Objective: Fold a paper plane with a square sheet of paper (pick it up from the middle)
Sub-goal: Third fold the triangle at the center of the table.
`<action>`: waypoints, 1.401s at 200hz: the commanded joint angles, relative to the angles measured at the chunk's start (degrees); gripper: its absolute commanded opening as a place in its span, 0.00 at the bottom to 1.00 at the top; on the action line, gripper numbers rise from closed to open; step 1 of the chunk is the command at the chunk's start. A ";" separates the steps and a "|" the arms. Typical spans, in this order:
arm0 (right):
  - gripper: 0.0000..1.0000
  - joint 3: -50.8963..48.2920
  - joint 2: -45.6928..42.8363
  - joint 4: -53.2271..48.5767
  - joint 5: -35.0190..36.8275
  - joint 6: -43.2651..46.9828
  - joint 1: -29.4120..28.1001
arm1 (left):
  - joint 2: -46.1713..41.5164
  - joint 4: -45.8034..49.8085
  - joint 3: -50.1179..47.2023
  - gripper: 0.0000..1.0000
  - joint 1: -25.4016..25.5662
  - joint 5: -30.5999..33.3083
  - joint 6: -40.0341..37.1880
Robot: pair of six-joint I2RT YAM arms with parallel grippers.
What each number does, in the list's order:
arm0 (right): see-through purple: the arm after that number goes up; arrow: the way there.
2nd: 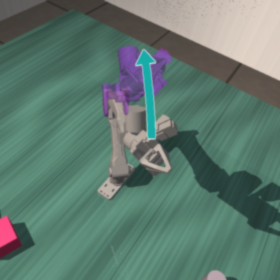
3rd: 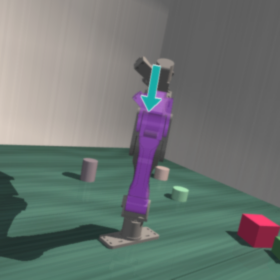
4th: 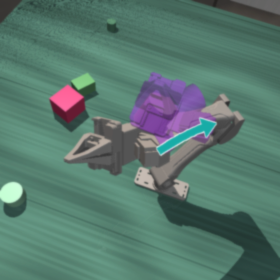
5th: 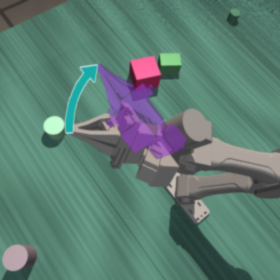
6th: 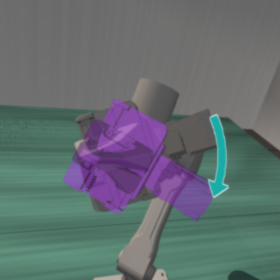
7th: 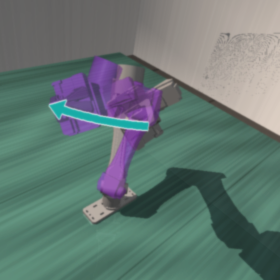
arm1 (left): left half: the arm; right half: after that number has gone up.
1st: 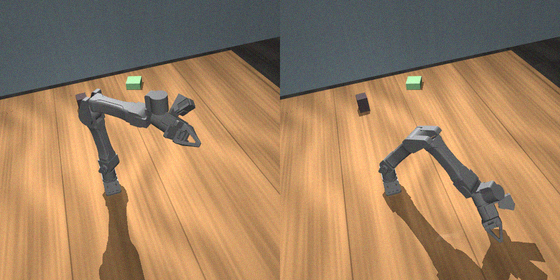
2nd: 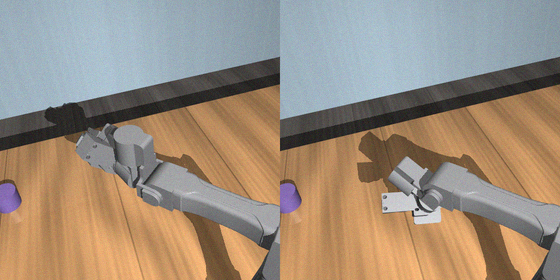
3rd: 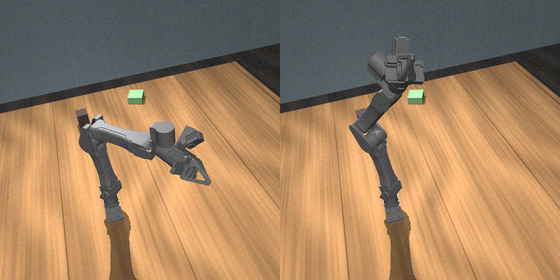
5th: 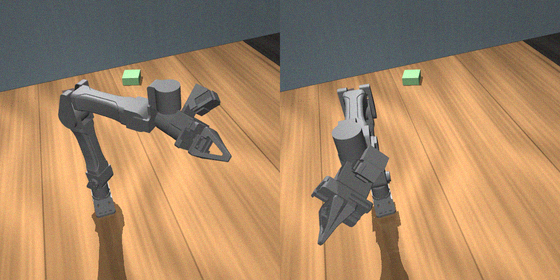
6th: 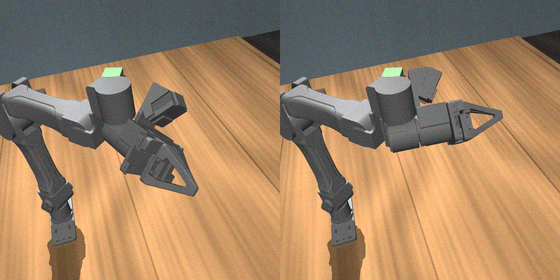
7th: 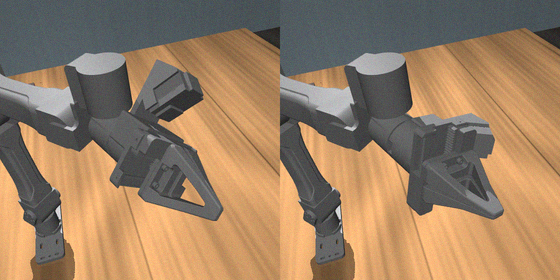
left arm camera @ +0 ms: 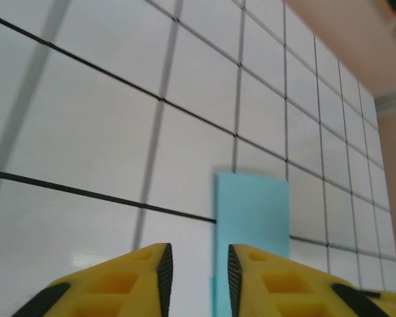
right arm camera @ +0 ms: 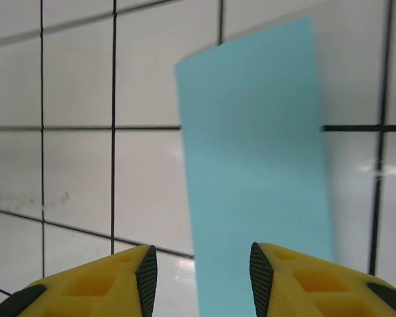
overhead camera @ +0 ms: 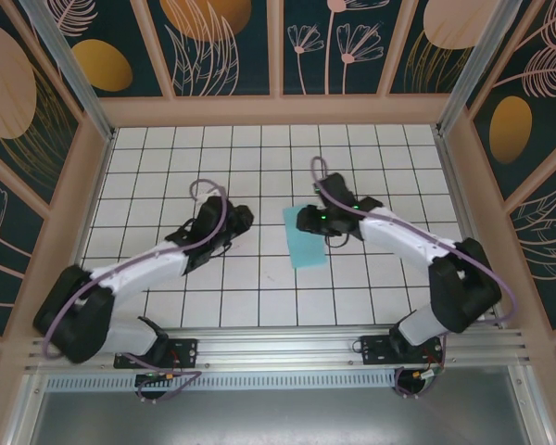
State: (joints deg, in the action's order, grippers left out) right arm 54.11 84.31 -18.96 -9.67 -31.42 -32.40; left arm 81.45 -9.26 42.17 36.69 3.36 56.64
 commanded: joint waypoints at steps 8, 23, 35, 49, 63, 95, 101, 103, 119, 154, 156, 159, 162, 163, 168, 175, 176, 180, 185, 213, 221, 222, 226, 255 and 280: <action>0.47 -11.06 -2.35 14.54 -17.22 -0.32 9.13 | 12.45 -5.19 9.02 0.21 0.03 -17.19 -2.71; 0.47 -12.40 -1.29 16.48 -21.14 1.10 12.61 | 16.35 -6.00 11.42 0.20 0.26 -17.96 -2.47; 0.48 -12.45 0.11 17.06 -22.61 2.65 14.21 | 20.24 -4.87 13.18 0.20 0.29 -18.21 -2.67; 0.48 -11.86 2.33 17.26 -24.33 4.21 15.29 | 23.39 -3.74 16.58 0.20 0.35 -19.70 -2.80; 0.48 -11.42 4.65 17.90 -25.98 5.33 16.00 | 25.87 -3.77 18.11 0.19 0.47 -21.43 -2.66; 0.47 -10.02 9.44 19.24 -29.22 6.64 17.05 | 28.67 -4.50 19.37 0.19 0.93 -22.73 -2.18; 0.46 -9.63 10.09 19.50 -30.12 6.95 17.10 | 29.07 -4.62 19.48 0.19 1.01 -22.86 -1.91; 0.46 -9.57 10.39 19.73 -30.49 7.09 17.06 | 29.22 -4.61 19.52 0.19 1.02 -22.91 -1.83; 0.46 -9.33 11.68 21.30 -32.94 7.39 17.02 | 30.20 -5.02 19.68 0.19 1.17 -23.55 -1.49; 0.43 -8.58 14.14 22.83 -35.96 8.04 17.02 | 32.07 -4.35 20.58 0.19 1.23 -23.58 -1.70; 0.43 -8.60 14.24 22.92 -36.19 8.11 17.04 | 32.16 -4.30 20.58 0.19 1.27 -23.53 -1.66; 0.43 -8.44 14.48 22.88 -36.58 8.25 17.04 | 32.31 -4.18 20.65 0.19 1.24 -23.50 -1.75; 0.43 -8.29 14.71 22.77 -36.91 8.44 17.06 | 32.43 -4.07 20.71 0.19 1.27 -23.48 -1.78; 0.42 -8.21 14.77 22.71 -37.09 8.50 17.08 | 32.44 -4.04 20.73 0.19 1.27 -23.48 -1.79; 0.42 -8.12 15.19 22.56 -37.48 8.66 17.05 | 32.68 -3.82 20.96 0.19 1.23 -23.48 -2.10; 0.41 -8.03 15.50 22.68 -37.66 8.74 17.04 | 33.06 -3.34 21.25 0.19 1.24 -23.44 -2.34; 0.41 -8.09 15.56 22.71 -37.68 8.74 17.07 | 33.06 -3.33 21.27 0.19 1.26 -23.46 -2.38; 0.40 -8.07 15.78 22.85 -37.81 8.70 17.10 | 33.16 -3.31 21.28 0.18 1.28 -23.52 -2.44; 0.40 -8.19 16.10 23.08 -37.98 8.79 17.05 | 33.24 -3.45 21.16 0.18 1.24 -23.63 -2.51; 0.38 -8.45 17.50 23.88 -38.62 8.57 17.05 | 33.32 -3.19 21.06 0.18 1.27 -24.08 -3.35; 0.38 -8.56 17.87 24.35 -38.80 8.32 17.09 | 33.34 -2.88 20.98 0.18 1.25 -23.85 -3.33; 0.38 -8.57 17.89 24.43 -38.82 8.31 17.06 | 33.34 -2.87 20.96 0.18 1.27 -23.84 -3.31; 0.38 -8.53 18.08 24.57 -38.98 8.30 17.05 | 33.33 -2.92 20.85 0.18 1.22 -23.83 -3.31; 0.30 -7.91 19.38 25.87 -40.30 7.79 17.09 | 33.89 -2.87 20.55 0.18 1.23 -24.03 -3.90; 0.21 -7.48 20.34 26.30 -40.53 7.27 17.01 | 34.14 -3.22 20.51 0.18 1.28 -25.09 -5.23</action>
State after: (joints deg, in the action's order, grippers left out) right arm 45.04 103.57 4.82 -48.10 -24.47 -15.68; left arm 114.41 -13.02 61.93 37.67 -19.92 53.93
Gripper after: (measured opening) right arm 0.240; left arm 0.182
